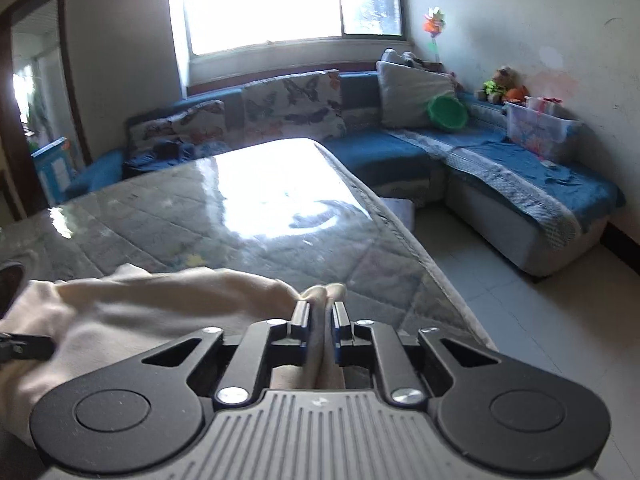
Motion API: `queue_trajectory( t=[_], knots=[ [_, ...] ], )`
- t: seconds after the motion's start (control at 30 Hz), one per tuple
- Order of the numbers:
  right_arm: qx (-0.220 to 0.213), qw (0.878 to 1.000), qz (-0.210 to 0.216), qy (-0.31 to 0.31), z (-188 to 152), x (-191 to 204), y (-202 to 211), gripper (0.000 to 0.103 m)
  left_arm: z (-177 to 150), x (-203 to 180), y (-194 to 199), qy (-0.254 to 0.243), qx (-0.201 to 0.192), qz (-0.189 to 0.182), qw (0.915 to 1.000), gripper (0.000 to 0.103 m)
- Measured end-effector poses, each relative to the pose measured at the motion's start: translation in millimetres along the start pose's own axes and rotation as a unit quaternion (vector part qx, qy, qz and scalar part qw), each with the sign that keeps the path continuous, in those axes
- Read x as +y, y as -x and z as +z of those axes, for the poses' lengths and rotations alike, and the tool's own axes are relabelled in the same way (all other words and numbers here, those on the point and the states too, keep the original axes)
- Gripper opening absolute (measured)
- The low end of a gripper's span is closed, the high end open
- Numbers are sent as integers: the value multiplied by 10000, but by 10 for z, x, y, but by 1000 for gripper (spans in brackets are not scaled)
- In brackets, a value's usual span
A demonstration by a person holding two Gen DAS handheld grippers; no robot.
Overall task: Fold clothes
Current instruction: 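Open both grippers and release the folded sweatshirt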
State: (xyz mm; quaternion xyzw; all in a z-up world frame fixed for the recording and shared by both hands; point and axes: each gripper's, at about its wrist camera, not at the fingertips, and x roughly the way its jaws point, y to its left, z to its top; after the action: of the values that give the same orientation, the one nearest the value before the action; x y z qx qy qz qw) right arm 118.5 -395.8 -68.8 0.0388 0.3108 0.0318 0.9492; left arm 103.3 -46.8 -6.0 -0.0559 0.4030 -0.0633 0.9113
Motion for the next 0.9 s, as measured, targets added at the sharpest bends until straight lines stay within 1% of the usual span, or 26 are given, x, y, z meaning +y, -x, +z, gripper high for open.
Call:
queue_trajectory(
  t=[0.03,0.1,0.17,0.2,0.23,0.3,0.4,0.5,0.63,0.8,0.9],
  knots=[
    [-15,10000,-5,-19,-2,-2,14,19,1,30,13,22,-7,10,10000,45],
    [-76,10000,-11,-9,-7,6,63,19,0,65,53,41,-56,58,10000,49],
    [-195,9997,17,169,-17,53,178,20,-2,100,93,60,-105,106,9999,53],
    [-240,9993,21,280,-29,85,234,22,-13,111,118,71,-132,124,9998,54],
    [-280,9988,39,405,-50,122,294,27,-23,122,142,81,-158,141,9997,56],
    [-365,9969,122,689,-104,207,419,34,-43,144,196,83,-233,191,9995,57],
    [-505,9919,366,1103,-228,398,638,34,-80,145,293,86,-348,294,9989,57],
    [-446,9903,681,1126,-338,470,758,35,-129,116,417,40,-495,246,9985,57],
    [-278,9912,695,1094,-448,456,769,38,-202,37,526,-117,-620,157,9979,57],
    [-120,9926,651,1019,-569,336,760,41,-318,25,422,-245,-436,181,9986,57],
    [-139,9915,648,1118,-545,372,813,44,-375,69,373,-230,-349,207,9989,58]
  ],
)
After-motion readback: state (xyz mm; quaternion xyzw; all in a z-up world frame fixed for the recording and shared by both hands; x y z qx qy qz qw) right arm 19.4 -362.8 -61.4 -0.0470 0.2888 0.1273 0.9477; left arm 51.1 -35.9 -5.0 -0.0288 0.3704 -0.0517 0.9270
